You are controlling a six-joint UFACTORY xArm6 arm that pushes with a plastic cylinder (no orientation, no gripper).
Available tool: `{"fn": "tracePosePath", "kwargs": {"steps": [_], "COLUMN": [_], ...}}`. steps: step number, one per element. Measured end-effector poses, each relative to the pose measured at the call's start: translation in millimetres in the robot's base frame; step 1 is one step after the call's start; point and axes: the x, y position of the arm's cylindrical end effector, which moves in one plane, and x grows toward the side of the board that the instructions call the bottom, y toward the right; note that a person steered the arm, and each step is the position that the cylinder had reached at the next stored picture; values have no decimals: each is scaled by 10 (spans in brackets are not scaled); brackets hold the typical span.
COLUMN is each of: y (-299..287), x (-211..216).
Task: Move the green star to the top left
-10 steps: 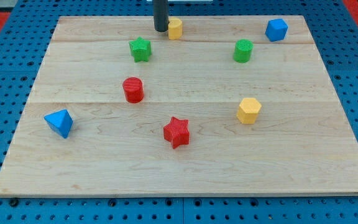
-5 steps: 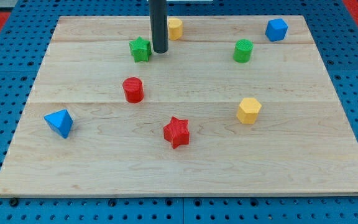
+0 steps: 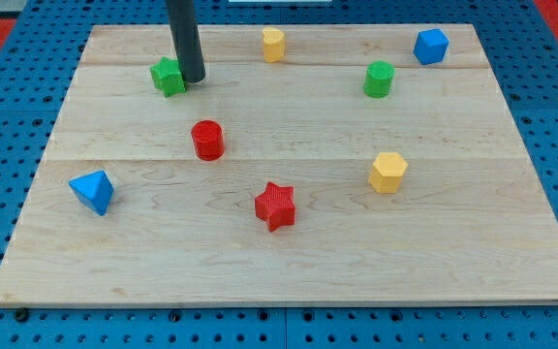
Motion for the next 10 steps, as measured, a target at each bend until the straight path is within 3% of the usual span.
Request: {"fn": "tracePosePath", "kwargs": {"steps": [7, 8, 9, 10], "y": [-551, -527, -449, -620], "x": [0, 164, 660, 784]}}
